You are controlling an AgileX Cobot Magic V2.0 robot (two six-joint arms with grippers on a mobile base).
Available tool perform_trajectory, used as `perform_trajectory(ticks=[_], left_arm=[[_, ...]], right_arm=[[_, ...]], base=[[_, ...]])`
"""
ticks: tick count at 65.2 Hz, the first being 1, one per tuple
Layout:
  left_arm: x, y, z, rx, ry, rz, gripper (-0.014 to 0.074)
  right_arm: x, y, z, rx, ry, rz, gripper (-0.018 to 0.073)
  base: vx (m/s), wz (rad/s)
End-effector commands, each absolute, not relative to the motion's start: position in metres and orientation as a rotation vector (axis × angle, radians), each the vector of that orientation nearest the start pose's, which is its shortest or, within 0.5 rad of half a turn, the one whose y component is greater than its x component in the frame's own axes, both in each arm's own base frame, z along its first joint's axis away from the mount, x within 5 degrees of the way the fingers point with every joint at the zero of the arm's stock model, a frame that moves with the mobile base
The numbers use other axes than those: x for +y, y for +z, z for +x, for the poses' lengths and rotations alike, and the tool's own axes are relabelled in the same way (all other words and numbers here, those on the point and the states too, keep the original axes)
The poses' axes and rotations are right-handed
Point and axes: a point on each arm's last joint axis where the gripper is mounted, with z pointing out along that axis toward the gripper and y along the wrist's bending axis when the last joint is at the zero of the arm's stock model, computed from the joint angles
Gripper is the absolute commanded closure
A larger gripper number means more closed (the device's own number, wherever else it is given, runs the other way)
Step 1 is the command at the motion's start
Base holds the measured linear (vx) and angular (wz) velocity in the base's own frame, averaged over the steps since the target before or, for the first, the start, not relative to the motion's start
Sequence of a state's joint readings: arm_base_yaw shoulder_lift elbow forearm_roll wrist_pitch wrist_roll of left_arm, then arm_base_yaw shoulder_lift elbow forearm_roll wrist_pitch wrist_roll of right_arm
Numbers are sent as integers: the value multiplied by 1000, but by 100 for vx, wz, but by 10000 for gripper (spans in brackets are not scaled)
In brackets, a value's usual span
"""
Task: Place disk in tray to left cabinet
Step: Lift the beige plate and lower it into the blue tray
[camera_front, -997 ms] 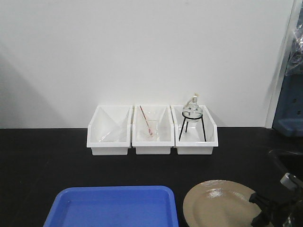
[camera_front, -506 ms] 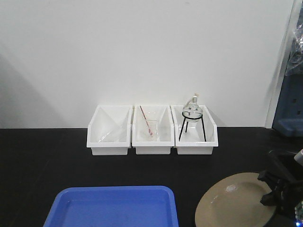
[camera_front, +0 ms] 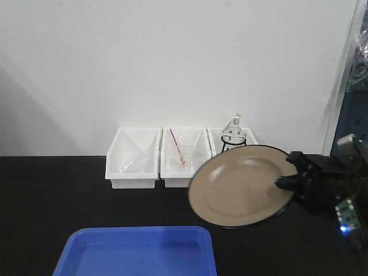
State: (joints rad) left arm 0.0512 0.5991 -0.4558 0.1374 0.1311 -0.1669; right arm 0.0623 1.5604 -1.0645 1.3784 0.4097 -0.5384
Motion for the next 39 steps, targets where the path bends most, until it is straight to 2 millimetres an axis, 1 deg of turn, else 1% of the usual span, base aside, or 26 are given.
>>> perform_trajectory(ticks=[1,2,4,8,11,14,21,27,33,39], left_arm=[[7,323,131,1642,14,-81,174],[7,323,131,1642,14,-81,174],[7,323,131,1642,14,-81,174],[7,323,131,1642,14,-81,174],[7,323,131,1642,14,-81,174],[7,323,131,1642,14,-81,174],[7,323,131,1642,14,-81,174],[7,323,131,1642,14,-81,174],[7,323,131,1642,14,-81,174],[7,323,131,1642,14,-81,174]], right_arm=[[97,312,347,2009,1090,488,564],[100,310,348,2015,1093,488,564],[112,306,349,2032,1114,474,564],[144,293,349,2092,1151,426,564],[161,283,350,2133,1165,399,564],[177,271,349,2177,1172,372,564],[204,240,346,2276,1159,325,564],[214,221,346,2331,1135,319,564],[217,207,348,2370,1128,323,561],[218,193,350,2404,1101,271,556]], base=[[0,0],[0,0],[0,0],[0,0],[0,0],[0,0],[0,0],[0,0],[0,0],[0,0]])
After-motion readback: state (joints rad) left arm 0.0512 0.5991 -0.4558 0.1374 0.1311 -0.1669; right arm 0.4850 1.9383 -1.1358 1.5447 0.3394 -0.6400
